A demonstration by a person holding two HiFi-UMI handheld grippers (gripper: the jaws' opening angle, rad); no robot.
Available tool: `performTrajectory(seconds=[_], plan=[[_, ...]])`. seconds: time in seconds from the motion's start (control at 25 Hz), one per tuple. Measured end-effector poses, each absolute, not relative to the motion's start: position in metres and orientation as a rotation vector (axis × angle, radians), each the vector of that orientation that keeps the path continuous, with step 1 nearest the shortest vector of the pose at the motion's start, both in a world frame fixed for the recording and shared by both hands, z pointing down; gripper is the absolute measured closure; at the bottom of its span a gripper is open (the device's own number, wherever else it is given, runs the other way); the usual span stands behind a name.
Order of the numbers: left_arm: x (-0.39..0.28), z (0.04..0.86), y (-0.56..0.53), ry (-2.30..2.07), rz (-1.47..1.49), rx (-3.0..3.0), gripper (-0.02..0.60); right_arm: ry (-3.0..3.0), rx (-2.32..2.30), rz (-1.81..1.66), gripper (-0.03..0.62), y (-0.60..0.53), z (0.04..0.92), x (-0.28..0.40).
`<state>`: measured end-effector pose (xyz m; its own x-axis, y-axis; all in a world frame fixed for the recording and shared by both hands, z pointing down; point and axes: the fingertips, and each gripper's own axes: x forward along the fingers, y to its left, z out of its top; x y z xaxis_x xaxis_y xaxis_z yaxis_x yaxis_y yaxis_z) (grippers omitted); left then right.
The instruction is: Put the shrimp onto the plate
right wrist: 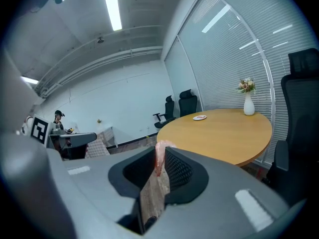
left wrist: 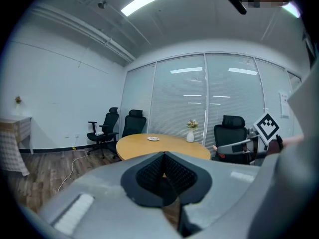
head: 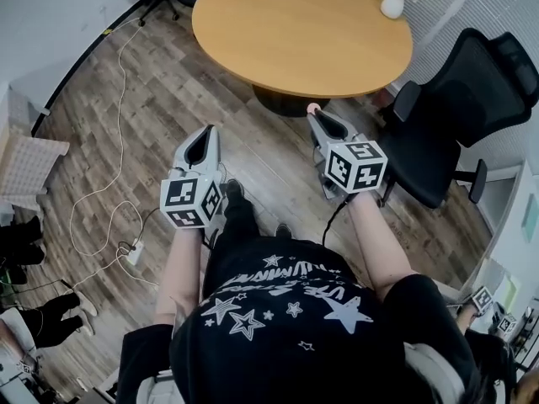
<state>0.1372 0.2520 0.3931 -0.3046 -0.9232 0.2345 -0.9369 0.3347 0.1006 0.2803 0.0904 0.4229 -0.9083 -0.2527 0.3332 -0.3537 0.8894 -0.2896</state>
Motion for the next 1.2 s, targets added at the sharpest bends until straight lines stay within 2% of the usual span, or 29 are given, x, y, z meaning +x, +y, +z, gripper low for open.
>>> performTrajectory(seconds=[0.56,1.2], plan=[[0.014,0.402,0.186,-2.223,0.079,1.761,0.58,-2.704,0.616,0.563,0.53,0.032,0.43,0.174],[-0.12,0.407,0.16,-2.094,-0.008,1.846,0.58,-2.688,0.773,0.463,0.53,0.008,0.402,0.053]])
